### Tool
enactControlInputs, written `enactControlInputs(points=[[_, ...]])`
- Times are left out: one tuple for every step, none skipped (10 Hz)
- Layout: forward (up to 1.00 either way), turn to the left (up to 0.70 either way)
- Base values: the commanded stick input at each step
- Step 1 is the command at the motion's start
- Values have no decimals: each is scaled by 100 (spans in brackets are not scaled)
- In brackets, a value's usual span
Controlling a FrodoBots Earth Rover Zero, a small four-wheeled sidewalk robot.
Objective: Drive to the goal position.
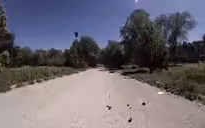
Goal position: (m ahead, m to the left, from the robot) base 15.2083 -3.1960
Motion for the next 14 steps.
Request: enactControlInputs(points=[[70,1],[70,1],[70,1],[70,1],[70,1],[70,1],[70,1],[70,1],[70,1],[70,1],[70,1],[70,1],[70,1],[70,1]])
